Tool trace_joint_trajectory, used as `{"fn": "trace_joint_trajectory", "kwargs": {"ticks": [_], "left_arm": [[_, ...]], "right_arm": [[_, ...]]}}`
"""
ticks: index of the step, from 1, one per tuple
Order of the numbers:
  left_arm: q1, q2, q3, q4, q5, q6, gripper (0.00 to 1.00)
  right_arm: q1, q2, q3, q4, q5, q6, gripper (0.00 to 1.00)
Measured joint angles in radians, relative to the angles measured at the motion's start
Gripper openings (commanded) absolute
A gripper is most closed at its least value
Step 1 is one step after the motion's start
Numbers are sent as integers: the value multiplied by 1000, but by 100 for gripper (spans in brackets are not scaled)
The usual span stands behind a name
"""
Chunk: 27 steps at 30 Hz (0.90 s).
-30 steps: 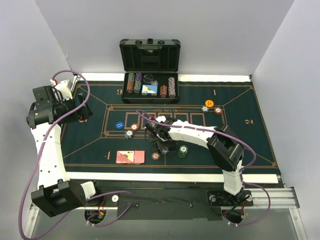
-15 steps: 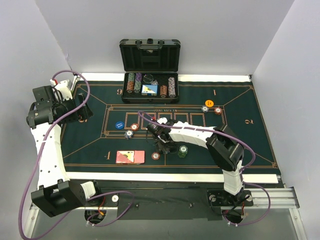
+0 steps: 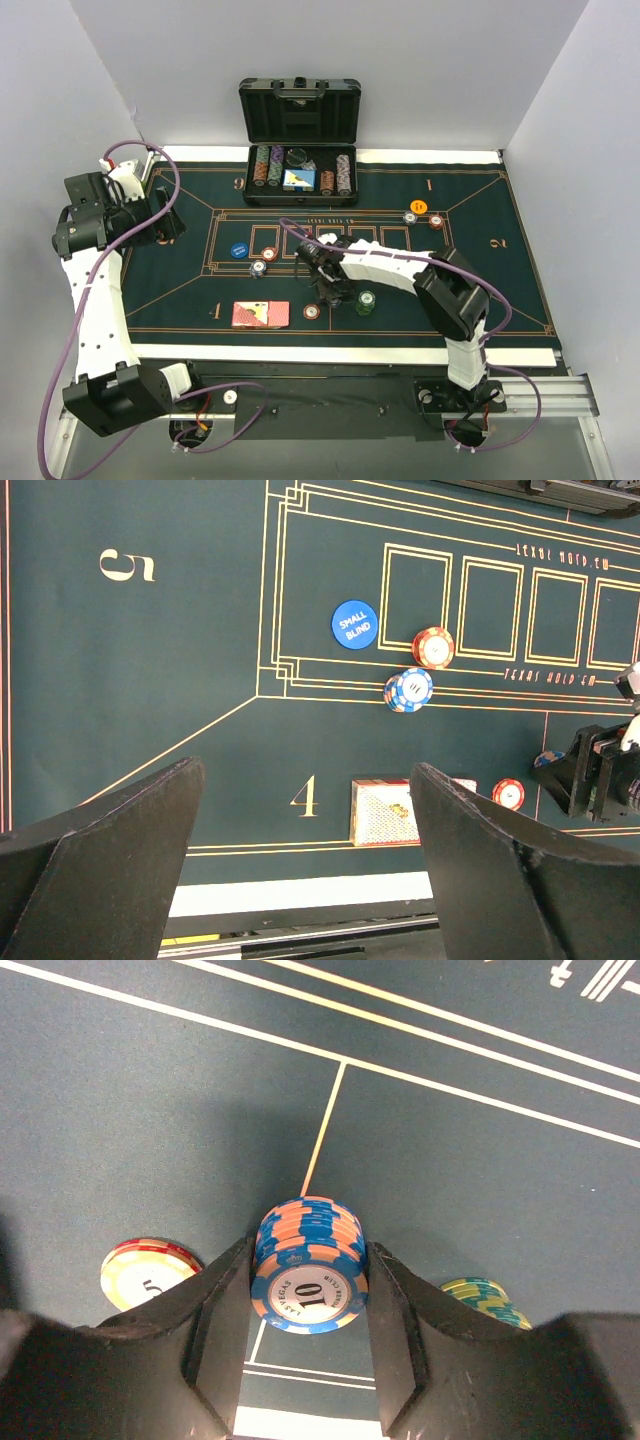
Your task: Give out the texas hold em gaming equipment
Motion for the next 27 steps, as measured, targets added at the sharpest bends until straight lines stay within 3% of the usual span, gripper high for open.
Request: {"fn": "trace_joint_trajectory", "kwargs": {"ticks": [9,14,21,27], "left_arm": [[0,-2,0,0,0,0,96],[0,-2,0,0,-1,0,96],[0,-2,0,0,-4,3,96],[0,-1,0,1,-4,6,96]], "right_arm": [[-23,-71,56,-50,-5,-4,27],[-98,-156,72,-65,-8,-7,27],[-369,-288,23,-67,11,-6,27],[-666,-391,-170,-46,47,11,26]]}}
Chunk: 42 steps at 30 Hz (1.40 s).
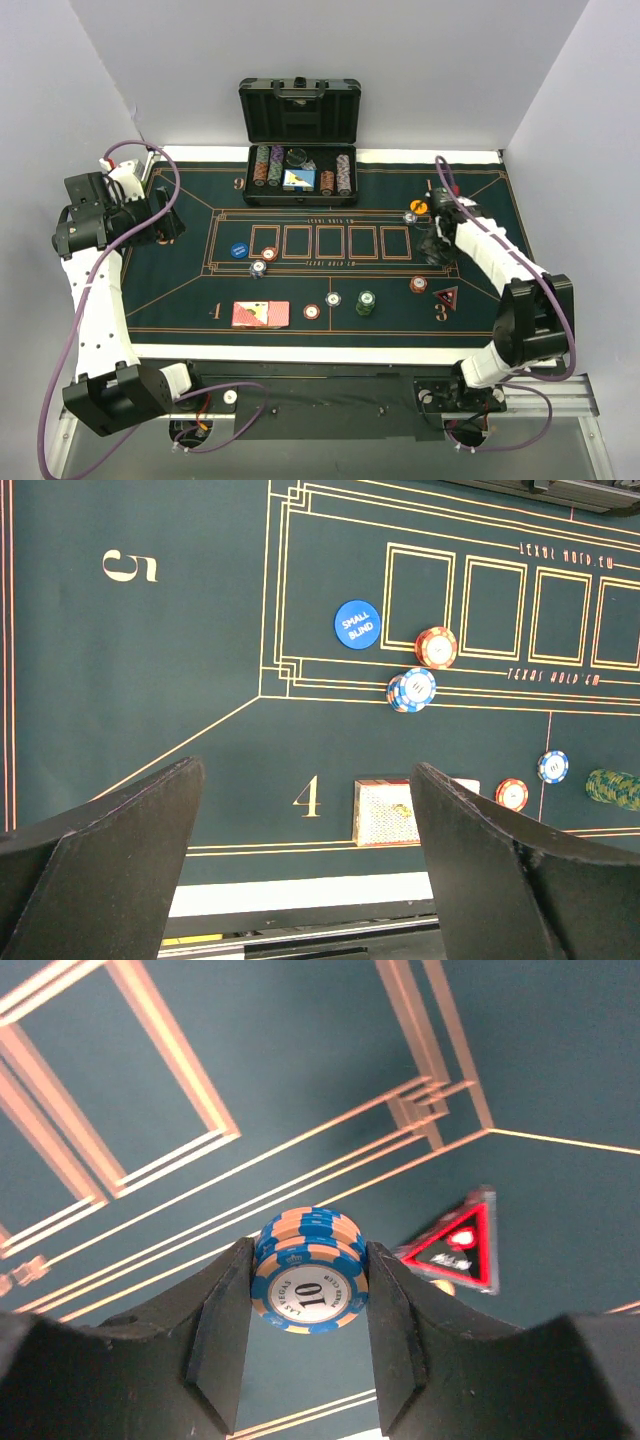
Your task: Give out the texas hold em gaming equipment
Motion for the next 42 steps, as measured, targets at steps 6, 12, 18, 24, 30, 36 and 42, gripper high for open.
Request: {"fn": "trace_joint_trajectory", "kwargs": {"ticks": [6,12,18,24,30,36,42], "left_arm": [[0,11,-2,0,1,2,96],[0,16,-8,1,0,3,96],[0,16,-12,2,0,11,96],[0,16,-29,8,0,16,96],[0,16,-34,9,0,16,96],[0,16,-34,9,0,16,96],[0,16,-34,9,0,16,96]], "right_arm": [[-140,-1,-139,23,30,36,26],[-147,39,-148,83,36,59,25],[-147,101,-148,127,39,76,26],[-147,119,-159,149,61,105,26],[-147,120,-188,159,77,129,26],[-147,120,-199,171,81,146,46],[-147,118,-201,174,86,156,66]]}}
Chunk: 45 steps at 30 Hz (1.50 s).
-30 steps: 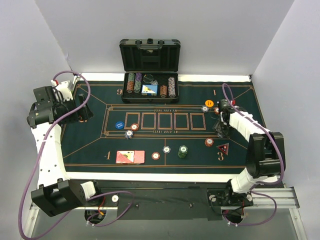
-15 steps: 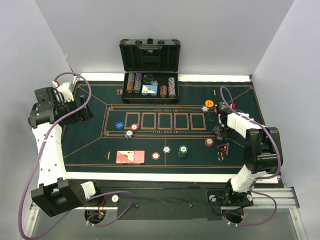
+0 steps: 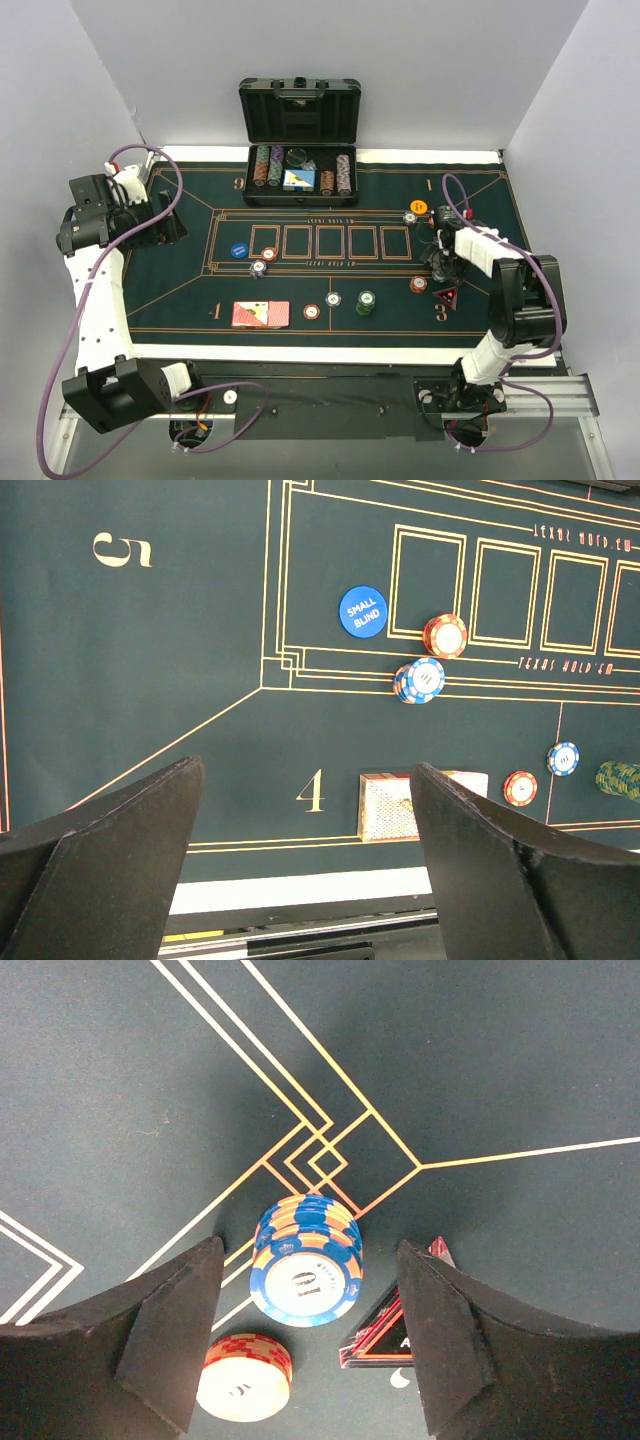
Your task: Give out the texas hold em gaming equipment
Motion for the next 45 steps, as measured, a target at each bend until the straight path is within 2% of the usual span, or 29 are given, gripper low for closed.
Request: {"fn": "trace_joint_trajectory", "kwargs": {"ticks": [5,10,16,21,25,36,45], "left_arm": [[0,2,0,0,0,0,96],[0,6,0,0,0,0,96],[0,7,0,0,0,0,96],[0,7,0,0,0,-1,96],[0,7,0,0,0,-1,96],[0,7,0,0,0,-1,96],[0,7,0,0,0,-2,96]], "right_arm": [[5,-53,-8,-12,-2,3,67],[64,-225,5,-58,13,2,68],[302,-347,107,-107,0,-35,75],[531,-318,140,-158,-52,-85,80],[634,-279,140,-197,-80,-113,81],[702,-192,140,-218,-108,-147,79],[721,-124,122,-200,-112,-148,66]]}}
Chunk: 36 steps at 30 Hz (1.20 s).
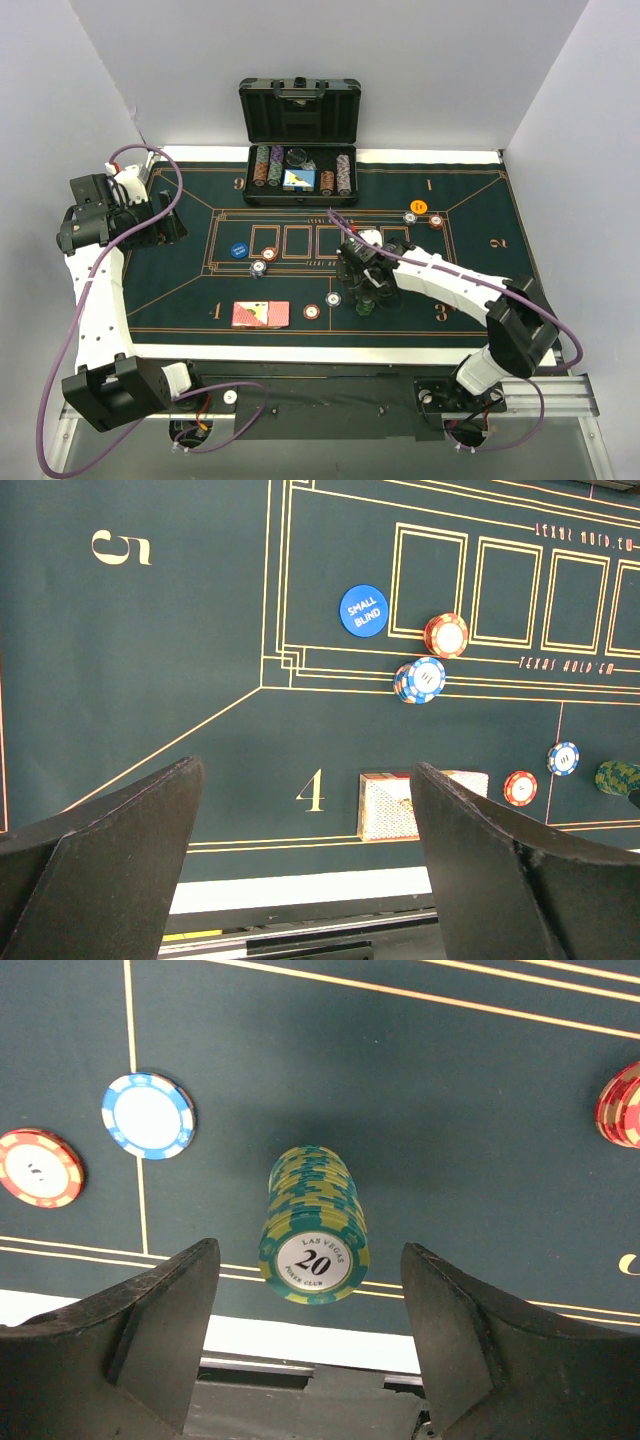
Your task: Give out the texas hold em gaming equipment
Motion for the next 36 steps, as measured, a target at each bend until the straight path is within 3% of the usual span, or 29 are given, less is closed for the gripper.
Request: {"fn": "trace_joint_trajectory", "kwargs": {"ticks": [19,36], "left_arm": [[0,0,0,0,0,-2,96],[0,0,-13,3,-3,-2,96]], "right_arm": [[0,39,-41,45,2,3,42],[0,32,-40,38,2,4,29]]}}
